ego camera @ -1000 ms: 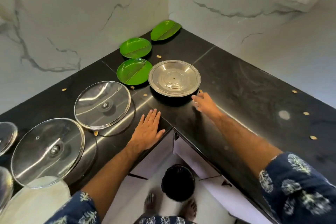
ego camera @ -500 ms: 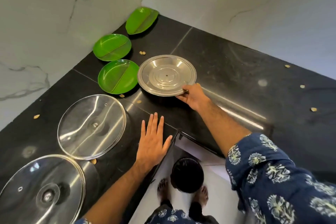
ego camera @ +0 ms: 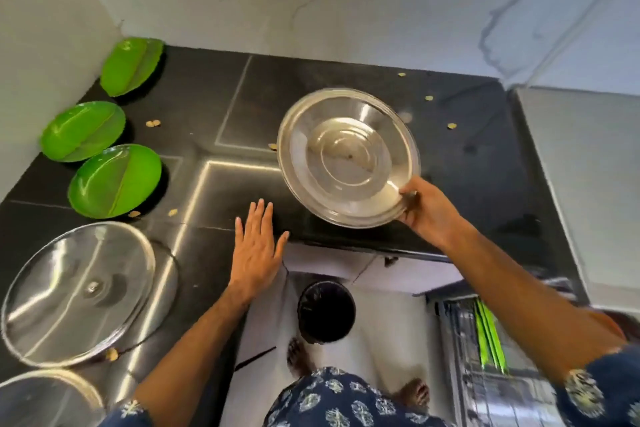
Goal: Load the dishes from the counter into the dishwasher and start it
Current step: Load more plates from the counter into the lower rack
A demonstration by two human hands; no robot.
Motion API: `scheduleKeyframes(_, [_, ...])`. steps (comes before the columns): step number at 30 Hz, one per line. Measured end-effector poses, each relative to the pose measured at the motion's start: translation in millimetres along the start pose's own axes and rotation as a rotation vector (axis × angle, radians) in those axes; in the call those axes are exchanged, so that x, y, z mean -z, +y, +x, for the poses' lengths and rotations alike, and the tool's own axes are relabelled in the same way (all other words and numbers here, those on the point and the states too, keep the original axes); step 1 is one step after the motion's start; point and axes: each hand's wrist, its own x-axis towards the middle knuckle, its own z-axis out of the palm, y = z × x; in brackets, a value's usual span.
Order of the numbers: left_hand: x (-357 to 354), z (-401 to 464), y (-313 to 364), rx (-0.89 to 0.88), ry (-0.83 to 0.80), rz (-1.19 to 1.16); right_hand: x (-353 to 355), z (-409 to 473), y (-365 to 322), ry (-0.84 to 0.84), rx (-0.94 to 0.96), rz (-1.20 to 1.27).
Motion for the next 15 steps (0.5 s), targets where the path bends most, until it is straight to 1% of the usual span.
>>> scheduleKeyframes(2, [-6,13,45,-0.105,-0.004,-0.01,58,-32,-5,0.073,0.016,0.018])
scheduleKeyframes(5, [-22,21,128,-0.304,-0.033,-0.055,140,-82,-2,0.225,0.023,0.057])
scheduleKeyframes(7, [-38,14,192,-0.444,-0.081,-0.107,200,-120,2,0.288,0.012,0.107])
scheduleKeyframes(9, [-55,-2,249,-0.582,-0.149,-0.173,256,-159,7,0.316,0.013,0.182])
scheduleKeyframes(12, [-86,-33,342,-0.894,-0.242,-0.187,359,-224,19,0.342,0.066,0.295])
scheduleKeyframes(14, [-104,-57,392,-1.07,-0.283,-0.162,420,-264,33,0.392,0.083,0.325])
scheduleKeyframes(15, [-115,-68,416,-1.149,-0.322,-0.148,450,-286,42,0.443,0.087,0.33])
